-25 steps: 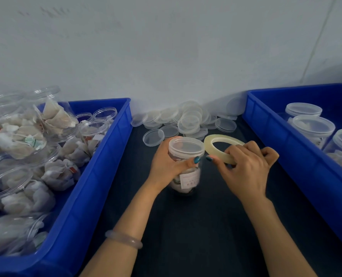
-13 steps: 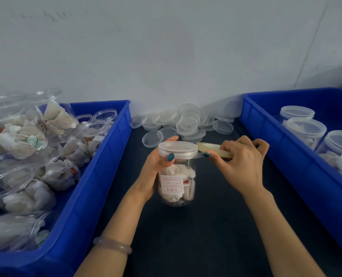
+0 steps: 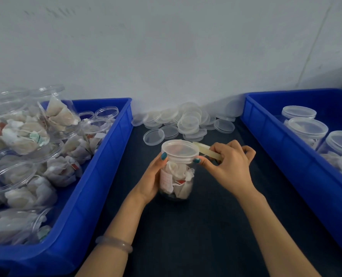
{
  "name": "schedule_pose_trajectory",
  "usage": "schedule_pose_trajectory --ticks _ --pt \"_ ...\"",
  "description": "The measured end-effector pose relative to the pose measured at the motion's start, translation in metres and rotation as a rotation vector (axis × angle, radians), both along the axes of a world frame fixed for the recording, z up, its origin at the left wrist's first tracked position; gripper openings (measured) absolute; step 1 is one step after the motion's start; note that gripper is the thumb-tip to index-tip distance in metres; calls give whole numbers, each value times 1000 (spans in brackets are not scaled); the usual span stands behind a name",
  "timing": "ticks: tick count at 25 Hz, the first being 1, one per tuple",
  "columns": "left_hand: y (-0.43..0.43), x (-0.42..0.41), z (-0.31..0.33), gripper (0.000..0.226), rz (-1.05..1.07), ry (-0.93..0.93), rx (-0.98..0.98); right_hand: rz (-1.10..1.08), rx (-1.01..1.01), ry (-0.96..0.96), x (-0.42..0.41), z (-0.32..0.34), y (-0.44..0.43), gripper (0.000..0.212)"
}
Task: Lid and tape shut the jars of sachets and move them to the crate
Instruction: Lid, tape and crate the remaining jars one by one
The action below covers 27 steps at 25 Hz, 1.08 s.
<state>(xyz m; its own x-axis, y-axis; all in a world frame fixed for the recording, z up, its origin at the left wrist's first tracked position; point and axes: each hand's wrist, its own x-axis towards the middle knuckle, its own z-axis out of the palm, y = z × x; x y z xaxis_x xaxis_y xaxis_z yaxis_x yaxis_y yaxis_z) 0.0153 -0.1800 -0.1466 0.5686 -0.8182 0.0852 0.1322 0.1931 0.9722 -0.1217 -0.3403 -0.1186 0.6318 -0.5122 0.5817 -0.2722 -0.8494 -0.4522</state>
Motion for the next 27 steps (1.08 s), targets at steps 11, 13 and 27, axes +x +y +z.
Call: schedule_pose_trajectory --ticks 11,13,27 --pt "-13 -19 -8 109 379 -528 147 3 62 120 3 -30 31 41" --pt "-17 -16 -4 108 414 -524 164 111 72 119 -4 -30 29 28" --pt "3 20 9 80 128 -538 196 -192 -277 150 -9 -6 -9 71"
